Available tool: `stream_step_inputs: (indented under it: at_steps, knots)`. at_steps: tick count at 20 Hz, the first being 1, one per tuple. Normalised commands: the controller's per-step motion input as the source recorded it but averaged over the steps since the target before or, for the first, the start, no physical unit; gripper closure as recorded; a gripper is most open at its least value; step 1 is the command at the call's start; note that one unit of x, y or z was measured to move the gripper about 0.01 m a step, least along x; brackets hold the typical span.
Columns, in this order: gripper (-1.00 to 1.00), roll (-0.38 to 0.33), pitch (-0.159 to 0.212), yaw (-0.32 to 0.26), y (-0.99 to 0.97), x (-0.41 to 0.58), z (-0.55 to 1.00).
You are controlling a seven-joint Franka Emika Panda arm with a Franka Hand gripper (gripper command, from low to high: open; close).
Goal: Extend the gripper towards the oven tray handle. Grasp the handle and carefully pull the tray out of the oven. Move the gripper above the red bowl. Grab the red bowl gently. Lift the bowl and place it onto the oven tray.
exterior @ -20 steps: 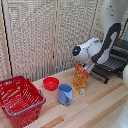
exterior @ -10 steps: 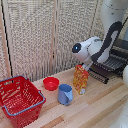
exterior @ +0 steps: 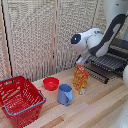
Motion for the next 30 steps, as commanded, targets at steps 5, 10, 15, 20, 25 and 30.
stream_step_inputs:
  at_steps: [5,10,15,20,25,30]
  knots:
    - [-1.00,0.077,-0.097,-0.202,0.37,0.093,0.58]
    - [-1.00,0.169,-0.054,-0.259,0.24,0.000,0.45]
    - [-1.00,0.292,0.017,-0.261,0.12,0.005,0.17]
    - [-1.00,0.331,0.055,-0.233,0.15,0.085,0.05]
    - [-1.00,0.337,0.056,-0.156,0.27,0.308,0.02]
    - [-1.00,0.282,0.004,-0.072,0.35,0.584,0.11]
